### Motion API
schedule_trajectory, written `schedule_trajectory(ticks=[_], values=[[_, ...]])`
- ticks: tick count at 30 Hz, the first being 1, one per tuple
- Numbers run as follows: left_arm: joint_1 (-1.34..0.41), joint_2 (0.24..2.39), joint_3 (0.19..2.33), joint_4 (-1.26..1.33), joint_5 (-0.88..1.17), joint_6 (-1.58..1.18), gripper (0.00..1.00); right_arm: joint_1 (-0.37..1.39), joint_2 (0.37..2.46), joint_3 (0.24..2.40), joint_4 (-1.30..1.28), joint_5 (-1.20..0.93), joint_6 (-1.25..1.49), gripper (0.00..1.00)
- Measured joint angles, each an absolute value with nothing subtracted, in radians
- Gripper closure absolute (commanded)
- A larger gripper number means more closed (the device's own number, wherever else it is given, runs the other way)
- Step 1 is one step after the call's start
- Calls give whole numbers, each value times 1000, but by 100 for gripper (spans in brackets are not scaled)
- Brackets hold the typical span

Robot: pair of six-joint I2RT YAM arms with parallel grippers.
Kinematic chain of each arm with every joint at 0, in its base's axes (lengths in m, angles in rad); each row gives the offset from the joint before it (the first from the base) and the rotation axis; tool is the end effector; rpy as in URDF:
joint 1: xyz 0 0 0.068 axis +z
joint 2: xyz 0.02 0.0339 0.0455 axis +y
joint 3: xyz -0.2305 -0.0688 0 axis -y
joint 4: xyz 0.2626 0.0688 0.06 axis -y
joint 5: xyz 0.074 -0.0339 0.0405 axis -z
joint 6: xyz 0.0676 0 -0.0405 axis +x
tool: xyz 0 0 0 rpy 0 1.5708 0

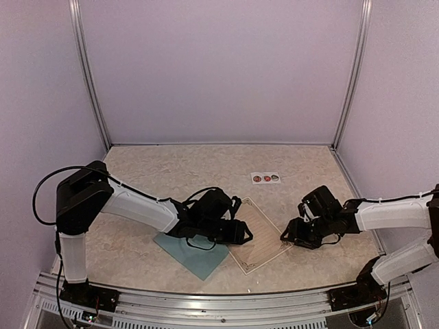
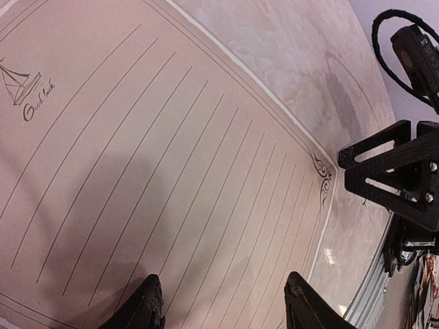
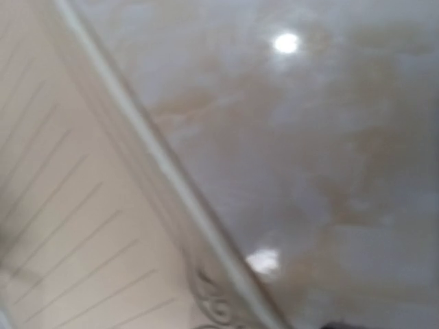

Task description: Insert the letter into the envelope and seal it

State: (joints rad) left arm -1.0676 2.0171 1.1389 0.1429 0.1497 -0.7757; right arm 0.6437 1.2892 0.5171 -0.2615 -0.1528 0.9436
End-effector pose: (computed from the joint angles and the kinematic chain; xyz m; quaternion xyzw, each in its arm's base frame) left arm 0.2023 -0.3884 0.0632 0.1626 0.8973 -0.3636 0.1901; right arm 0.2002 0.1631 0.0737 0.1236 0.9536 0.2402 0.1331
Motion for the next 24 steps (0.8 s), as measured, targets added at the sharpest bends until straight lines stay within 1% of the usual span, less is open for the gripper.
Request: schedule_trajectory(ticks=[11,15,17,18,19,20,23,24], values=[[-1068,2017,1100,200,154,-777,44,644,1372,494,-31,-284,978,42],[-1068,2017,1092,217,155,-780,44,644,1405,491,46,-327,994,34],[-1068,2017,1089,224,157,-781,44,645,1422,489,89,-351,1002,33],[-1068,2017,1088,226,157,-781,44,646,1429,488,109,-360,1007,35],[-1068,2017,1088,227,157,-781,44,647,1437,487,129,-368,1011,39],[-1068,2017,1088,228,157,-781,44,652,1445,487,145,-376,1015,46],[-1068,2017,1088,228,158,-781,44,657,1466,487,168,-384,1019,77],[-1068,2017,1088,228,157,-781,44,659,1469,486,170,-384,1023,82]])
